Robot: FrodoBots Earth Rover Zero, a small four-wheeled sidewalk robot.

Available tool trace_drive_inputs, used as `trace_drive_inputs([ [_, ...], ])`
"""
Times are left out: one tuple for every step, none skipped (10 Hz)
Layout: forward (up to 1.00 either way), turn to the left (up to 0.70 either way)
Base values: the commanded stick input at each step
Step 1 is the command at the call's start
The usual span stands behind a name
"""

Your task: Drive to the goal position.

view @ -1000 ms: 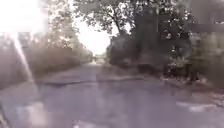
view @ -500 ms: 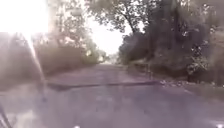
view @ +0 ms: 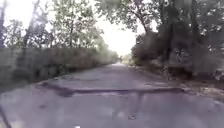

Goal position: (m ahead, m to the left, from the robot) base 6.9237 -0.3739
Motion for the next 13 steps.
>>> trace_drive_inputs([
  [1.0,-0.31],
  [1.0,-0.4],
  [1.0,-0.4],
  [1.0,-0.4],
  [1.0,-0.31],
  [1.0,0.0],
  [1.0,0.0],
  [1.0,0.0],
  [1.0,0.0],
  [1.0,0.0],
  [1.0,0.0],
  [1.0,0.0],
  [1.0,0.0],
])
